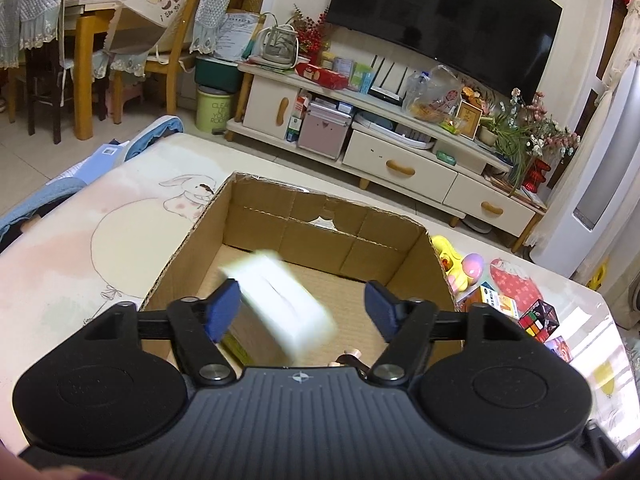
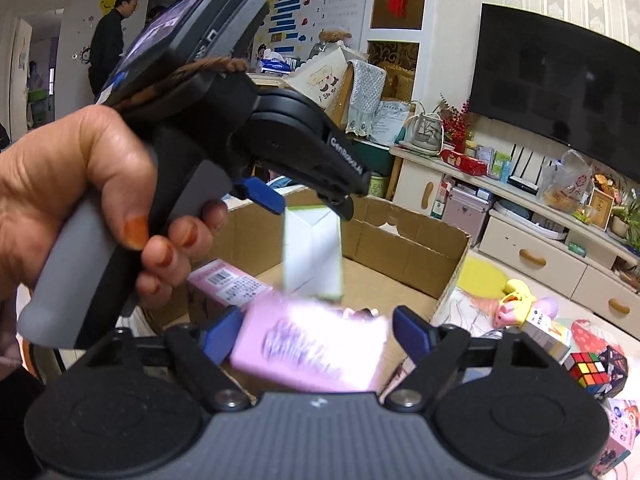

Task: Organize rigid objects
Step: 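Carry both boxes over the cardboard box and open both grippers to drop them, then withdraw both tools from the cardboard box back toward the table items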

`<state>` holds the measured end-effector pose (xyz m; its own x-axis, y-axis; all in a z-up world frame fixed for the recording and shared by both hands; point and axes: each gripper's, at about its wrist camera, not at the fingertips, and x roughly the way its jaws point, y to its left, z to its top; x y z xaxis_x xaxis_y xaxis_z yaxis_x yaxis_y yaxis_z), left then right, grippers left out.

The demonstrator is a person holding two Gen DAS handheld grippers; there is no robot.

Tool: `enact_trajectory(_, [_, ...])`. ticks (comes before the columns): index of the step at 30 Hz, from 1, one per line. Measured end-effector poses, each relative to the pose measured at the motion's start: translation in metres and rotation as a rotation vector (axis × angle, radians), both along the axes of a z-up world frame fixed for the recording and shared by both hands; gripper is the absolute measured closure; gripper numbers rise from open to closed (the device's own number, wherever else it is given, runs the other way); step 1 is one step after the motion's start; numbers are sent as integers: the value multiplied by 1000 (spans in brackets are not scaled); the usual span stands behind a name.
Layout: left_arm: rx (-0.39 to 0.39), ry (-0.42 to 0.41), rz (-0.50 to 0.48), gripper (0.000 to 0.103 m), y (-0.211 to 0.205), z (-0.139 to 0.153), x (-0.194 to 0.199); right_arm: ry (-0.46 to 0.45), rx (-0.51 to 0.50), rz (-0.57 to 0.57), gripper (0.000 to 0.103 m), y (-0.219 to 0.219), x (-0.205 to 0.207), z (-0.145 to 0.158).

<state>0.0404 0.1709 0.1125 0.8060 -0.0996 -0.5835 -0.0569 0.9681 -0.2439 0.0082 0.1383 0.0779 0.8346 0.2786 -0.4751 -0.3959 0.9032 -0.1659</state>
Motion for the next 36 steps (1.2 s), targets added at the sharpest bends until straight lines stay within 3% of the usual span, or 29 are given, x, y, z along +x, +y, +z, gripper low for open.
enact_trajectory(1, [0, -2, 1, 12, 0, 1, -1, -10, -2, -4, 8, 0, -2, 1])
enact_trajectory(14, [37, -17, -11, 0, -2, -1, 5, -73, 1, -107, 4, -21, -12, 4])
enact_trajectory(36, [133, -6, -90, 0, -10, -9, 14, -63, 103, -274, 2, -68, -12, -2])
